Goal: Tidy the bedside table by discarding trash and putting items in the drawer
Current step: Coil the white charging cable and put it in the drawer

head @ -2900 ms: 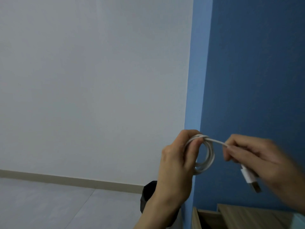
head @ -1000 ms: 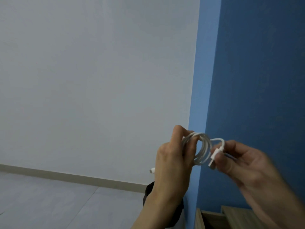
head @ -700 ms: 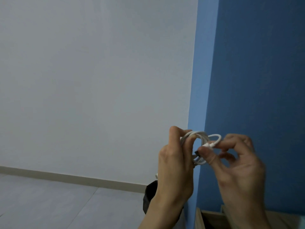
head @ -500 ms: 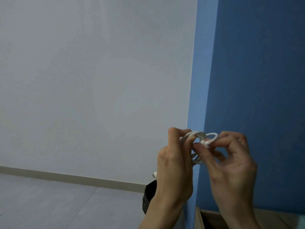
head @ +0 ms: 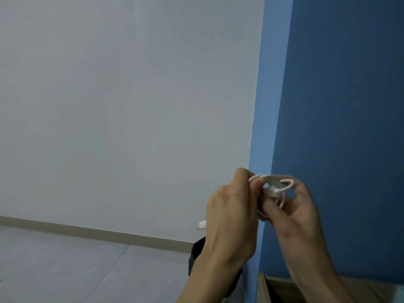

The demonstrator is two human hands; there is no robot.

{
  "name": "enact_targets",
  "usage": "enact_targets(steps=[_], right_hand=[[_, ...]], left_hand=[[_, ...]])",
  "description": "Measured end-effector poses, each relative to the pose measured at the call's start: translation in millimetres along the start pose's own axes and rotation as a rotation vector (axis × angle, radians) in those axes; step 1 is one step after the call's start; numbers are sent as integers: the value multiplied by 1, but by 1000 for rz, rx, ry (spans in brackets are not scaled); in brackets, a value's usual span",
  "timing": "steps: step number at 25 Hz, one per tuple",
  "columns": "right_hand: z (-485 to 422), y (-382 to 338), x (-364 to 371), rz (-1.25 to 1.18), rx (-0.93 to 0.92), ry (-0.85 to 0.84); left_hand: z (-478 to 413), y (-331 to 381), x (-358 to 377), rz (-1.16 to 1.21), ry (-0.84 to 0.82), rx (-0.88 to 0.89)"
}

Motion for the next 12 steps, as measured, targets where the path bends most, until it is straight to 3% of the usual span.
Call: enact_targets(steps=[2,4,8,12], right_hand=[[2,0,0,96,-14,-45],[3,0,0,149,-47,17],[0,-7,-5,364,-249,92],[0,-14,-9,298,-132,-48]], left_hand=[[0,-1,2,-18,-45,-2],[0,2,2,13,-108,-44],[1,12,1,49,-150,-162],[1,13,1,259,-177,-258]])
Point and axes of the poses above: each hand's wrist, its own z-axis away from the middle knuckle, its own x-axis out of the palm, y = z × x, the point moved 2 cm from there along -z, towards the middle knuckle, and after that the axes turned 5 degrees about x, right-handed, at the moved point
